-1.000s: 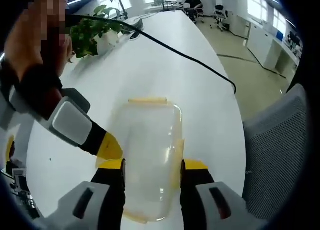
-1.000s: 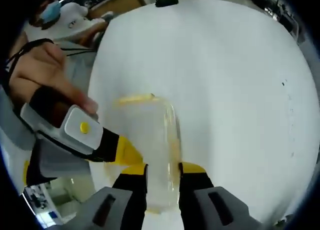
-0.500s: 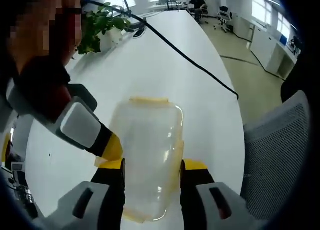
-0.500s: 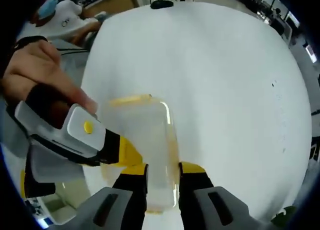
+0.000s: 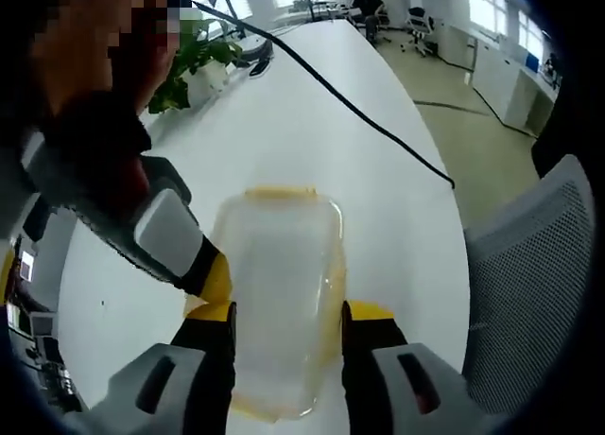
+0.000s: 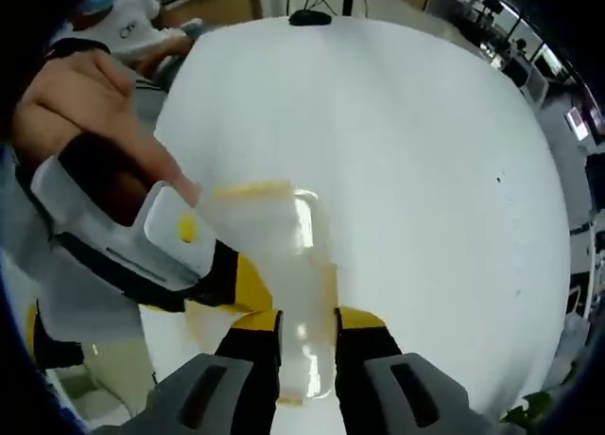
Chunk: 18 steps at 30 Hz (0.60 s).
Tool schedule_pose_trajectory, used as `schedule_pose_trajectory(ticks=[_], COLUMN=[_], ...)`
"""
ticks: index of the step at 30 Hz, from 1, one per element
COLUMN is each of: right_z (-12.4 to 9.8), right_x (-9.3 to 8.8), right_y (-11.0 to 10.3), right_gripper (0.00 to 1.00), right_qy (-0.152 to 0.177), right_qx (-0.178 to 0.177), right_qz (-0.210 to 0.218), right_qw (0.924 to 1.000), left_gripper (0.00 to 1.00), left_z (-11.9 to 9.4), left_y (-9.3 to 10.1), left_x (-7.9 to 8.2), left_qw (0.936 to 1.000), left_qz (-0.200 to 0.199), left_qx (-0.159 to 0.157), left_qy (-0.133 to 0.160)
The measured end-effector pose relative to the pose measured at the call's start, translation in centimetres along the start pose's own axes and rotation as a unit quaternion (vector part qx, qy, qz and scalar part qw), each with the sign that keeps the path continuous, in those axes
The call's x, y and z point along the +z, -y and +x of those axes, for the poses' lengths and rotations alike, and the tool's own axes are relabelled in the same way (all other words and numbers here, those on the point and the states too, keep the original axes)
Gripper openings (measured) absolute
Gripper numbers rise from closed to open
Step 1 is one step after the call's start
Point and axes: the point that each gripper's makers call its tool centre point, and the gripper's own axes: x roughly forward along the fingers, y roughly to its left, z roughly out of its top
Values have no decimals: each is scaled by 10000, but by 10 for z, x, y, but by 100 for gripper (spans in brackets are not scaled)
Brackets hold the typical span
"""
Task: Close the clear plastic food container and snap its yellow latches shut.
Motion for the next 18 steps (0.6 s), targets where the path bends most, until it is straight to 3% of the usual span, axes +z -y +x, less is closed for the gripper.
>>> schedule_pose_trajectory(ticks=[2,5,7,11,18], right_z=[-6,-11,-17,-19,-16], right_x=[-6,-9,-14,-27,-37], right_y=[2,-1,-1,-6,-15], right_gripper=[16,30,29,29,35], right_qy=[25,284,363,359,440], right_qx=[-112,10,5,2,-45], right_qz=[51,690,654,687,862], right_qw=[9999,9972,9972,9970,9953], left_gripper=[46,52,49,52,62], left_z=[-2,-6,-11,-15,-17], left_y=[4,9,13,6,-6], left_x=[2,3,6,5,-3], left_qw=[9997,9979,9960,9983,9971], left_qz=[-184,-538,-695,-397,-601], left_qx=[-159,-345,-539,-418,-465], left_qy=[37,44,166,111,55])
